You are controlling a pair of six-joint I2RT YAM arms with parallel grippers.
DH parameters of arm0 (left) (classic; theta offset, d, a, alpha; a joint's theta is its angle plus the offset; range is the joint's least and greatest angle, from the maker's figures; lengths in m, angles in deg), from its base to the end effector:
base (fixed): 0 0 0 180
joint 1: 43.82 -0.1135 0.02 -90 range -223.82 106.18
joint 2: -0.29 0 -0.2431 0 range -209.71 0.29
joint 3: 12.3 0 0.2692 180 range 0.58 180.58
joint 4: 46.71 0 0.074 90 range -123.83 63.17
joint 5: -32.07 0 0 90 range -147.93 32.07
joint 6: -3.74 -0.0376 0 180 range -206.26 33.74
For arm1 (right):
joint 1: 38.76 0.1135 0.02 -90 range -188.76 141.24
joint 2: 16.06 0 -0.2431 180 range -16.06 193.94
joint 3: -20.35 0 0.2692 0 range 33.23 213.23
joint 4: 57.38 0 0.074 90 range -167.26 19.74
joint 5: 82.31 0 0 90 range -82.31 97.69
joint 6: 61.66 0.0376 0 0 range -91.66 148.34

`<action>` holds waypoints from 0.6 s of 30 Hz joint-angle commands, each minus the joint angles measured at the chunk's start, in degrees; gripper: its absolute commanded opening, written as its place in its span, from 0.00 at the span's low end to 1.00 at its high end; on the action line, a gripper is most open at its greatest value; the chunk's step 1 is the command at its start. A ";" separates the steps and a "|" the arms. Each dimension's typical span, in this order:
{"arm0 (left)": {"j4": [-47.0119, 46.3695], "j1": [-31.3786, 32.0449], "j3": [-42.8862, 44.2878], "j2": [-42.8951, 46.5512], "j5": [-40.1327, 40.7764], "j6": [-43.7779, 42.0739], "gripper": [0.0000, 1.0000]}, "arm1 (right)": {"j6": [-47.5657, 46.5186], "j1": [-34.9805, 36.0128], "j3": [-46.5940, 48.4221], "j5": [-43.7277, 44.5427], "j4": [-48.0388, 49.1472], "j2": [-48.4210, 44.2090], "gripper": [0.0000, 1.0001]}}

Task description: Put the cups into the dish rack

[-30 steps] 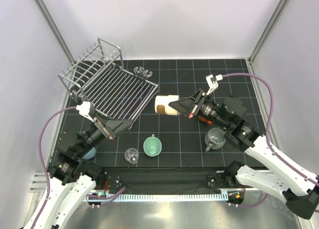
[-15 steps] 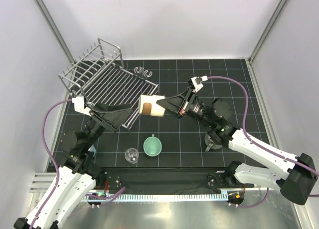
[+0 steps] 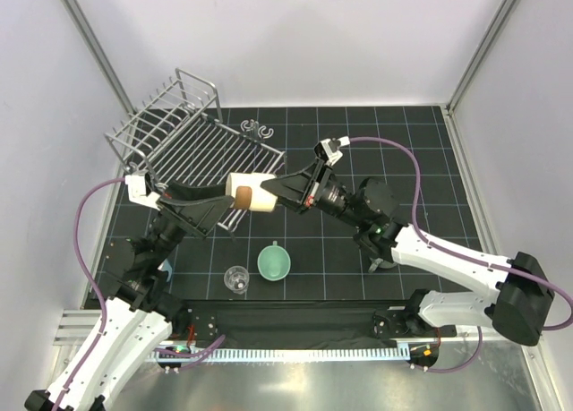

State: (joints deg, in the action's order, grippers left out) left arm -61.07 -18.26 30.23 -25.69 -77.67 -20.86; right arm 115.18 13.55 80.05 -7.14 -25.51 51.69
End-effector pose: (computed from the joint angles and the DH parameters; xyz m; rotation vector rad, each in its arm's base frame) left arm 0.1329 -0.0776 0.3529 -0.0602 1.2061 -1.5931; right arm 0.1730 0.2397 0.3454 0.1585 1.5155 2.2168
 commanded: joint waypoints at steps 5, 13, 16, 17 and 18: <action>-2.90 0.10 -0.03 0.05 -0.56 -0.28 1.00 | -0.10 1.74 4.50 3.23 6.31 1.33 0.04; -0.62 0.10 0.85 -1.00 0.15 -0.11 0.87 | -0.45 2.70 4.67 5.51 6.66 2.22 0.04; -0.27 0.19 1.99 -2.15 -0.47 -0.19 0.92 | -0.72 2.88 4.59 6.30 6.93 2.39 0.04; -0.09 0.10 2.08 -2.50 -0.47 -0.28 0.92 | -0.72 2.97 4.67 6.39 6.93 2.57 0.04; 0.52 0.10 2.25 -2.59 -0.12 -0.19 0.92 | -0.63 3.06 4.76 6.57 7.19 2.74 0.04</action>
State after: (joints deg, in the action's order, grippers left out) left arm -60.72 -18.26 30.30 -27.26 -77.63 -20.64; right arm 115.34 16.02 81.87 -3.09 -23.47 54.22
